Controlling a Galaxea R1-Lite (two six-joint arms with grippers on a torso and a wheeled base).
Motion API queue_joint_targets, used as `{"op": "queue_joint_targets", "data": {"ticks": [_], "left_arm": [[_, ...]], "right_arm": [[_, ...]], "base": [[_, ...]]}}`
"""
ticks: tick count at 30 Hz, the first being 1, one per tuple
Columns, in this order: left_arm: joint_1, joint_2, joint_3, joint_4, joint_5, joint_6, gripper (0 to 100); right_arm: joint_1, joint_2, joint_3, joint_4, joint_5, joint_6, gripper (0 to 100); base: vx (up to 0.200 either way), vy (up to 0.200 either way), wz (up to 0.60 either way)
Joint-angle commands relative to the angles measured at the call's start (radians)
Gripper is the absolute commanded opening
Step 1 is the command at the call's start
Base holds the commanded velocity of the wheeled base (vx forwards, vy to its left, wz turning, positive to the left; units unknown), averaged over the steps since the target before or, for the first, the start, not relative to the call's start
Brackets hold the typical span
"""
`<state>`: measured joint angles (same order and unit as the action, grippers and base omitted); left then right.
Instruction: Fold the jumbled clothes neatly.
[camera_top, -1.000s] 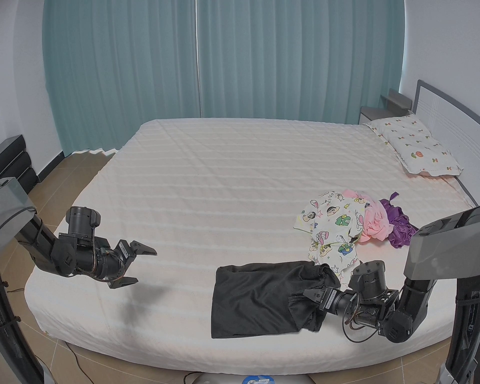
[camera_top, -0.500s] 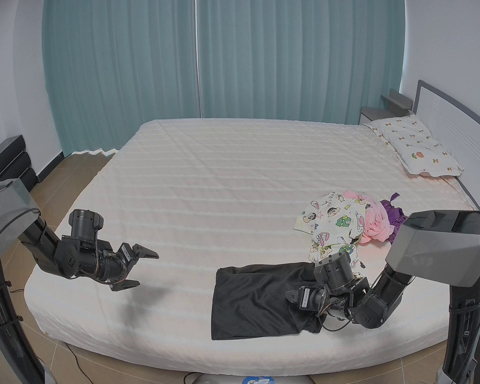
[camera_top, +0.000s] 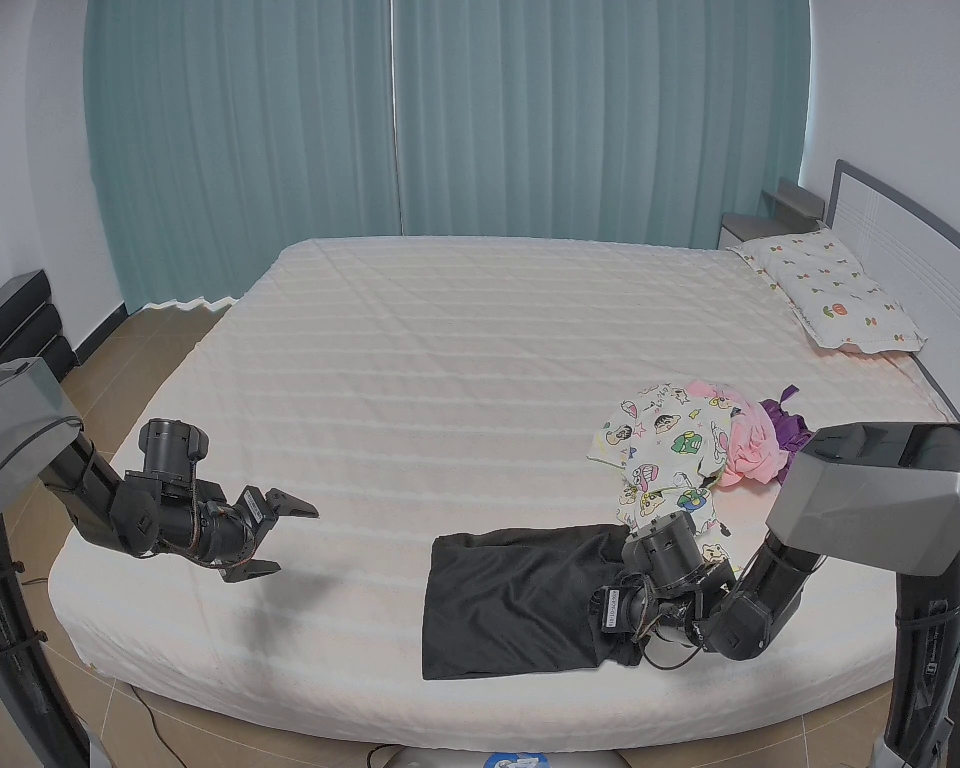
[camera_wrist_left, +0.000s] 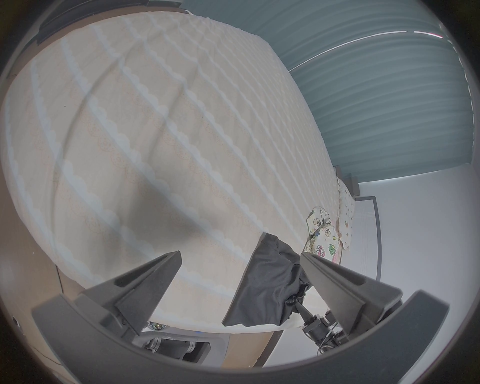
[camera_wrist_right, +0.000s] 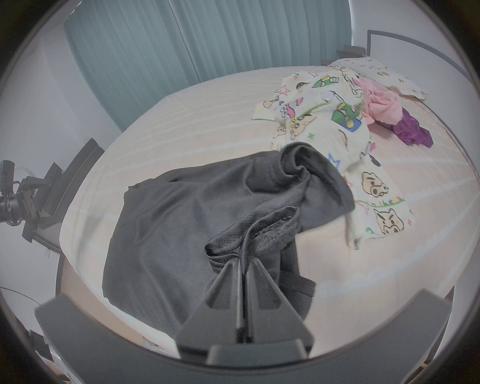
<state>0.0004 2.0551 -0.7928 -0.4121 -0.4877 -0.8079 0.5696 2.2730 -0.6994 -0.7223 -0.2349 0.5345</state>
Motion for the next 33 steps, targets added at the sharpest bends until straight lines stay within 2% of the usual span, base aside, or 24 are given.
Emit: {"op": "queue_joint_targets", "data": {"ticks": [1, 6, 8, 11, 12, 18, 23, 27, 33], "left_arm": [[0.0, 0.002, 0.001, -0.001, 0.0, -0.001, 100], [0.0, 0.002, 0.001, 0.001, 0.0, -0.001, 100], [0.0, 0.002, 0.001, -0.001, 0.0, -0.001, 100], [0.0, 0.002, 0.001, 0.001, 0.0, -0.001, 100], [0.0, 0.002, 0.001, 0.001, 0.0, -0.001, 100], [0.0, 0.005, 0.0, 0.001, 0.0, -0.002, 100], [0.0, 0.007, -0.002, -0.001, 0.0, -0.002, 100], [0.0, 0.007, -0.003, 0.001, 0.0, -0.002, 100], [0.0, 0.007, -0.002, 0.001, 0.0, -0.004, 100]], "right_arm": [[-0.031, -0.072, 0.066, -0.005, 0.002, -0.001, 0], [-0.063, -0.11, 0.141, -0.005, 0.043, -0.005, 0], [-0.102, -0.112, 0.185, -0.011, 0.095, -0.031, 0], [-0.139, -0.099, 0.205, -0.037, 0.135, -0.054, 0], [-0.146, -0.096, 0.216, -0.045, 0.152, -0.064, 100], [-0.183, -0.066, 0.239, -0.111, 0.172, -0.091, 100], [-0.237, -0.096, 0.245, -0.2, 0.178, -0.085, 100], [-0.258, -0.125, 0.228, -0.209, 0.181, -0.068, 100], [-0.258, -0.069, 0.095, -0.195, 0.181, 0.065, 100]], "base": [[0.0, 0.0, 0.0], [0.0, 0.0, 0.0], [0.0, 0.0, 0.0], [0.0, 0.0, 0.0], [0.0, 0.0, 0.0], [0.0, 0.0, 0.0], [0.0, 0.0, 0.0], [0.0, 0.0, 0.0], [0.0, 0.0, 0.0]]}}
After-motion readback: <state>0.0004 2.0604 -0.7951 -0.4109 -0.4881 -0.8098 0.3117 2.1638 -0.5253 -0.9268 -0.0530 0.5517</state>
